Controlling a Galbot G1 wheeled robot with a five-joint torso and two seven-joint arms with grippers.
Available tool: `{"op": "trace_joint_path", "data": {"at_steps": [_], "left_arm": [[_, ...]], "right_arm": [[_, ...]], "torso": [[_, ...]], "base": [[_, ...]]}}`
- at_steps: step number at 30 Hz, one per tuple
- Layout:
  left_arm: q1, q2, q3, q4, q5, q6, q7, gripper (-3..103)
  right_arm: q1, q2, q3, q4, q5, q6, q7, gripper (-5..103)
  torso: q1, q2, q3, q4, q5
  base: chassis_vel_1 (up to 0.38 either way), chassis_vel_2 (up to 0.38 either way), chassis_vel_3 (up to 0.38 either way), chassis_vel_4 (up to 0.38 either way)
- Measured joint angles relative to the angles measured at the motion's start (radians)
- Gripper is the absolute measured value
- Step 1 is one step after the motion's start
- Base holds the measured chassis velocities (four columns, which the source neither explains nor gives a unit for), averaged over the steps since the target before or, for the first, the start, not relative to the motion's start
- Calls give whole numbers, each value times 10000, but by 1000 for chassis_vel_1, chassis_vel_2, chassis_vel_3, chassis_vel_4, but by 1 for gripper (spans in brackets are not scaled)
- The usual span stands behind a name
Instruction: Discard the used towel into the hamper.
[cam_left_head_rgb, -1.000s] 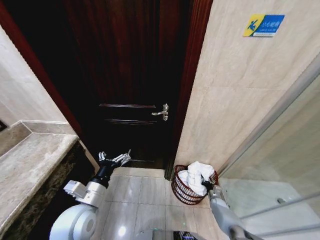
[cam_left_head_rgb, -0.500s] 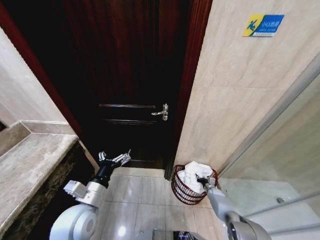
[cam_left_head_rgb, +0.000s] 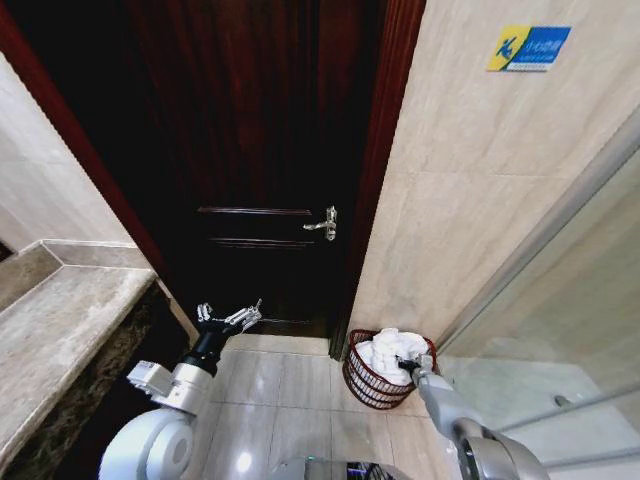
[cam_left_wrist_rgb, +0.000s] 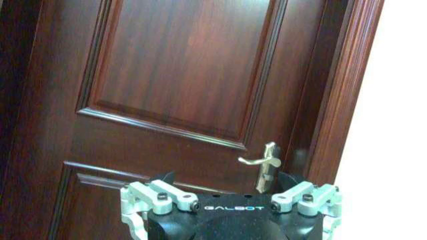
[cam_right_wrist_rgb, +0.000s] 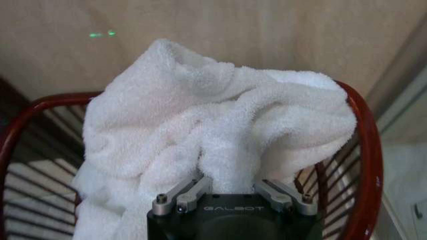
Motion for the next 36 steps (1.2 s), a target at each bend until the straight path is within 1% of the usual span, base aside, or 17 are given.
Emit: {"op": "trace_joint_path", "data": {"at_steps": [3, 6, 9, 10, 16, 22, 24, 25, 27, 28, 29, 30, 31, 33, 34, 35, 36], "left_arm": [[0, -1, 0, 0, 0, 0, 0, 100], [0, 0, 0, 0, 0, 0, 0, 100], [0, 0, 0, -1, 0, 0, 0, 100], [0, 0, 0, -1, 0, 0, 0, 100], [0, 0, 0, 0, 0, 0, 0, 100], [0, 0, 0, 0, 0, 0, 0, 100], [0, 0, 0, 0, 0, 0, 0, 100], [0, 0, 0, 0, 0, 0, 0, 100], [0, 0, 0, 0, 0, 0, 0, 100], [0, 0, 0, 0, 0, 0, 0, 100], [0, -1, 0, -1, 0, 0, 0, 100], [1, 0, 0, 0, 0, 0, 0, 100], [1, 0, 0, 0, 0, 0, 0, 100], [0, 1, 0, 0, 0, 0, 0, 100], [0, 2, 0, 0, 0, 0, 0, 100], [0, 2, 0, 0, 0, 0, 0, 100], [0, 0, 0, 0, 0, 0, 0, 100]], "right_arm": [[289, -94, -63, -220, 104, -414, -133, 12], [430, -54, -146, -280, 24, -598, -135, 12], [504, 164, -258, -353, -547, -655, -126, 12], [504, 164, -258, -353, -547, -655, -126, 12], [633, 541, -278, -604, -1099, -759, -126, 12], [671, 415, -237, -538, -1025, -935, -95, 12], [473, 279, -280, 71, -569, -1181, -77, 9], [473, 279, -280, 71, -569, -1181, -77, 9], [95, 223, -360, 1024, -82, -1263, -49, 19], [95, 223, -360, 1024, -82, -1263, -49, 19], [-150, 167, -418, 1571, 2, -1291, -50, 25], [-691, -5, -599, 2661, 311, -1461, 64, 30], [-691, -5, -599, 2661, 311, -1461, 64, 30], [-1912, -350, -981, 4831, 471, -1656, 358, 41], [-2648, -474, -1077, 5937, 463, -1794, 531, 46], [-2648, -474, -1077, 5937, 463, -1794, 531, 46], [-3387, -579, -1106, 7077, 464, -1886, 847, 51]], "torso": [[-101, -222, -124, 0, -6], [-167, -360, -193, -3, -7], [-277, -586, -311, -3, -7], [-277, -586, -311, -3, -7], [-438, -943, -506, 3, -3], [-574, -1246, -674, 2, 1], [-642, -1401, -759, -1, 1], [-642, -1401, -759, -1, 1], [-672, -1478, -803, -2, 4], [-672, -1478, -803, -2, 4], [-677, -1491, -813, 3, 6], [-682, -1500, -820, 6, 6], [-682, -1500, -820, 6, 6], [-682, -1501, -824, 3, -9], [-683, -1500, -823, -3, -5], [-683, -1500, -823, -3, -5], [-682, -1495, -819, -6, 10]], "base": [[0, 0, 0, 0], [0, 0, 0, 0], [0, 0, 0, 0], [0, 0, 0, 0], [0, 0, 0, 0], [0, 0, 0, 0], [0, 0, 0, 0], [0, 0, 0, 0], [0, 0, 0, 0], [0, 0, 0, 0], [0, 0, 0, 0], [0, 0, 0, 0], [0, 0, 0, 0], [0, 0, 0, 0], [0, 0, 0, 0], [0, 0, 0, 0], [0, 0, 0, 0]]}}
